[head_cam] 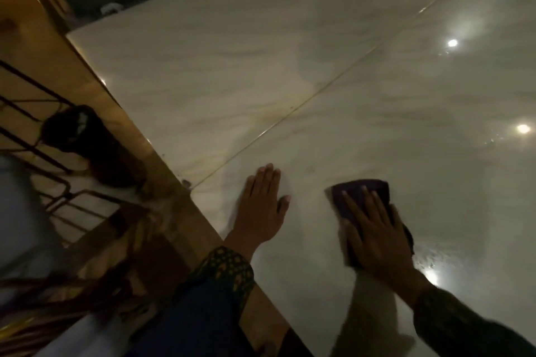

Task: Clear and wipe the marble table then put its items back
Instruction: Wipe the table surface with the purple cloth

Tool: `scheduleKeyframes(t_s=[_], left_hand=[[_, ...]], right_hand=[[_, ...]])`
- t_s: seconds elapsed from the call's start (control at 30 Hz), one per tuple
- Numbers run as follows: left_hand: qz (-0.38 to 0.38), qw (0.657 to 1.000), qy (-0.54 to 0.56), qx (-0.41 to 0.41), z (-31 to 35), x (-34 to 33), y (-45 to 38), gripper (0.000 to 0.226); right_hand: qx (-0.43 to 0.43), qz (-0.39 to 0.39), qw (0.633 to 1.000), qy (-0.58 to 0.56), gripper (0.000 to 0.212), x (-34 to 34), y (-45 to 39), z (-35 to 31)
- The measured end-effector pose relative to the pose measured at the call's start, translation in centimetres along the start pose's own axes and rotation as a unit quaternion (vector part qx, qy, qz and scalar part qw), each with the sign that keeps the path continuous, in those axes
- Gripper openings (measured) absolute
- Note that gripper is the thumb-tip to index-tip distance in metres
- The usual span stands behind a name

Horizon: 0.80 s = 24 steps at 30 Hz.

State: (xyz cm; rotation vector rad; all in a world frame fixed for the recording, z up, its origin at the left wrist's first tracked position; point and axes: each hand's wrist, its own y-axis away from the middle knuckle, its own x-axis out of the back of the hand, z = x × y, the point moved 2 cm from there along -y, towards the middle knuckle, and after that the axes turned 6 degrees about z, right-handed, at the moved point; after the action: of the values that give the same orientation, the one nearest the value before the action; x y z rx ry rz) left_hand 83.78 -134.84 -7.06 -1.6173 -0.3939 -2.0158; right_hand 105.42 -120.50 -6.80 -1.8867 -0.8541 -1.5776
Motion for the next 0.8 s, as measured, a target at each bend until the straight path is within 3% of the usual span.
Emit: scheduleKeyframes(t_s=[0.17,0.33,0.47,0.57,0.63,0.7,0.77,0.8], left_hand=[[-0.069,0.990,0.112,-0.047,-1.7,1.3,-0.2,0.075],[-0.091,0.970,0.212,-0.073,-5.8,4.5,-1.5,0.048],[-0.078,0.945,0.316,0.029,-8.8,6.0,-2.9,0.041],[-0.113,0.919,0.372,0.070,-9.3,5.8,-3.9,0.044],[-0.124,0.919,0.369,0.056,-9.1,5.4,-4.4,0.047],[-0.134,0.914,0.380,0.056,-8.5,4.9,-5.0,0.051],[-0.142,0.901,0.405,0.069,-7.3,4.9,-5.4,0.056],[-0.142,0.895,0.415,0.081,-6.6,4.9,-5.5,0.057]], right_hand=[[-0.116,-0.005,0.993,-0.003,0.066,-1.0,-8.6,-2.2],[-0.134,-0.004,0.991,-0.020,0.066,-1.9,-10.9,-10.6],[-0.126,0.003,0.991,-0.036,0.061,-3.6,-9.0,-19.1],[-0.159,0.011,0.982,-0.104,0.061,-3.4,-8.5,-21.0],[-0.217,0.077,0.954,-0.190,0.059,-1.7,-8.1,-20.3],[-0.337,0.144,0.901,-0.232,0.059,-0.1,-7.1,-19.0],[-0.428,0.160,0.855,-0.246,0.060,1.0,-6.1,-17.9],[-0.441,0.148,0.849,-0.251,0.059,1.4,-5.8,-17.8]])
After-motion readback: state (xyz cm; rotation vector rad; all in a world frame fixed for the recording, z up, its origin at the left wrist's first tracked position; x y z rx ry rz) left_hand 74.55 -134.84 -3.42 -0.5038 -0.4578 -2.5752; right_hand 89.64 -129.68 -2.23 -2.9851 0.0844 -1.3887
